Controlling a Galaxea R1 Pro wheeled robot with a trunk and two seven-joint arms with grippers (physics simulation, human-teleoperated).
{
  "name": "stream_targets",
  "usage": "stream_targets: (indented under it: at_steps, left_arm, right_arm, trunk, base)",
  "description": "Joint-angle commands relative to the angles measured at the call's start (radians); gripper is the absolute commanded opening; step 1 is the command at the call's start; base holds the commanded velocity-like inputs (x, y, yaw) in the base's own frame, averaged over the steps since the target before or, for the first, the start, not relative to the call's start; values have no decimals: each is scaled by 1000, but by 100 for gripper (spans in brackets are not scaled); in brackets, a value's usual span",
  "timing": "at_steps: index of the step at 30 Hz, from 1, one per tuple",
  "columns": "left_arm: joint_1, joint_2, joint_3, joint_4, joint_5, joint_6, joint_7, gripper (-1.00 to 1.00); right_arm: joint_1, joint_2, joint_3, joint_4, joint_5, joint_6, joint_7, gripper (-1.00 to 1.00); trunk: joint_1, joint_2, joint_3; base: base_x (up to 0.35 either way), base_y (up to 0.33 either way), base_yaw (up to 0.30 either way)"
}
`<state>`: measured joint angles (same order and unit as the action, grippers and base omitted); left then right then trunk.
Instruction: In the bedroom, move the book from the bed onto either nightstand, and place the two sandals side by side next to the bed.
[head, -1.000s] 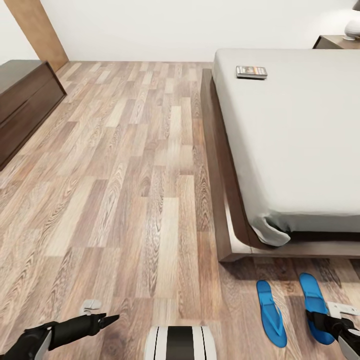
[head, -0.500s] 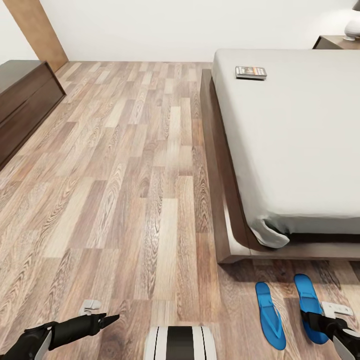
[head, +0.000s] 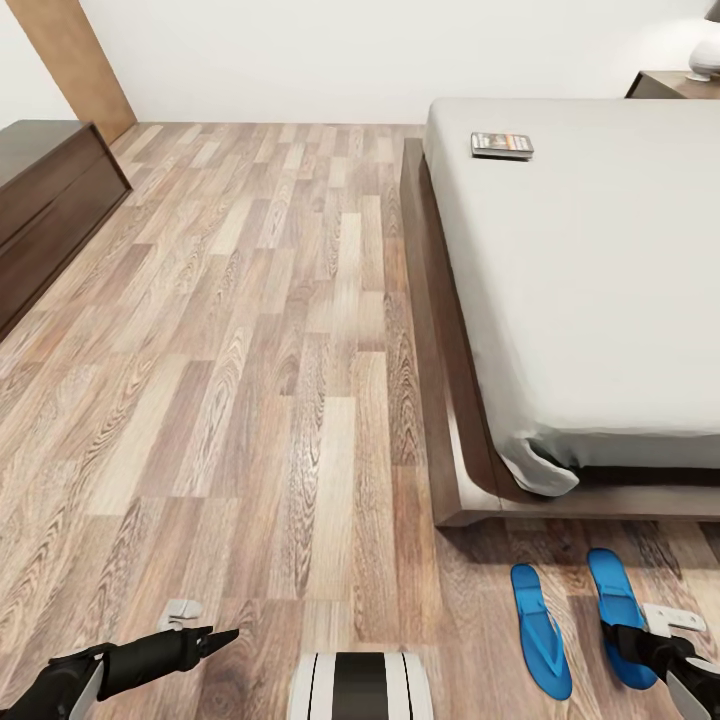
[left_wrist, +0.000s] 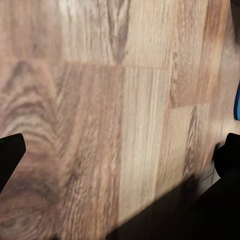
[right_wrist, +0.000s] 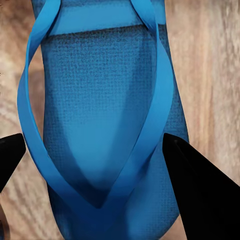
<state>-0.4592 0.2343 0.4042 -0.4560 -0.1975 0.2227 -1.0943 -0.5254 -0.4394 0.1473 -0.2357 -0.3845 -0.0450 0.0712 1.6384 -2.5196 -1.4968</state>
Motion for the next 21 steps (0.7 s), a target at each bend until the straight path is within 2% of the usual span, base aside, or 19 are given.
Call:
stream_targets:
  at_steps: [1, 8, 21]
  left_arm:
    - [0, -1, 8, -1, -8, 10, -7, 100]
    - [-1, -1, 8, -1, -8, 10, -7, 100]
    - [0, -1, 7, -1, -8, 11, -7, 100]
  right_arm:
    - [-1, -1, 8, 1, -11, -4, 8, -100]
    - [-1, -1, 8, 3, -11, -14, 40, -100]
    - [-1, -1, 8, 3, -12, -13, 43, -100]
  trunk:
    - [0, 0, -1]
    - [0, 0, -1]
    - [5, -3, -47]
  base:
    - [0, 0, 0]
    - [0, 0, 0]
    - [0, 0, 0]
